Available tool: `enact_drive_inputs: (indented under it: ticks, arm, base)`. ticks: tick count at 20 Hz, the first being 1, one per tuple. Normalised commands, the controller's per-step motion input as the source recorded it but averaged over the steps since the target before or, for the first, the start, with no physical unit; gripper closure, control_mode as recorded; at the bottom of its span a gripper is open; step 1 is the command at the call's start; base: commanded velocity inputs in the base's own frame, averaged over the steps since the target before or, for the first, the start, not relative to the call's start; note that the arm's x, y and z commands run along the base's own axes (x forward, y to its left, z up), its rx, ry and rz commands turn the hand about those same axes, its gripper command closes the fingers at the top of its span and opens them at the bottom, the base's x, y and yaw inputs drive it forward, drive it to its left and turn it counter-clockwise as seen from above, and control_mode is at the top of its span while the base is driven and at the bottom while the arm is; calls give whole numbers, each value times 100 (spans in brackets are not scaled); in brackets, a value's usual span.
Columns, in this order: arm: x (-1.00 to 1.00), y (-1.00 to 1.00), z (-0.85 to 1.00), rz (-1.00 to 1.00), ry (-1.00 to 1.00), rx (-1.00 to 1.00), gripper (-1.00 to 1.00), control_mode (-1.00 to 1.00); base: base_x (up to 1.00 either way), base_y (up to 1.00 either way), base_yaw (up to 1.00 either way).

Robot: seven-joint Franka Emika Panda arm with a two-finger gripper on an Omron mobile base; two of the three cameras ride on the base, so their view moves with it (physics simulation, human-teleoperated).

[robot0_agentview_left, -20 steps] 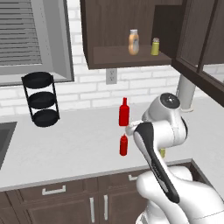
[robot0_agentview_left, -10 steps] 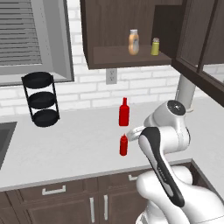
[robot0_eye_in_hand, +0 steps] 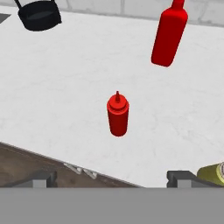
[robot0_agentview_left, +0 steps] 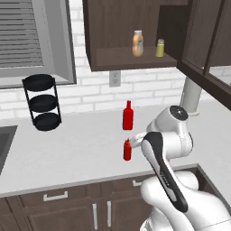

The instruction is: Put the shaker and condiment bottle from the counter next to their counterparts in the cabinet.

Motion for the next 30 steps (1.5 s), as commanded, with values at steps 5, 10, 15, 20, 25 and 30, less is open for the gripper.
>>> enact_drive_inputs:
  ticks: [5,10,15,20,25,30]
  arm:
    - [11,6,-33,1,0,0,-100,-100]
    - [15,0,-27,0,0,0,-100,-100]
    - [22,0,-17,0,0,0,-100,-100]
    - [24,0,-18,0,0,0,-100,-100]
    - [26,4,-20,0,0,0,-100,-100]
    - [8,3,-26,1,0,0,-100,-100]
  base:
    - [0,0,0]
    - [0,0,0]
    - [0,0,0]
    - [0,0,0]
    - [0,0,0]
    - [0,0,0]
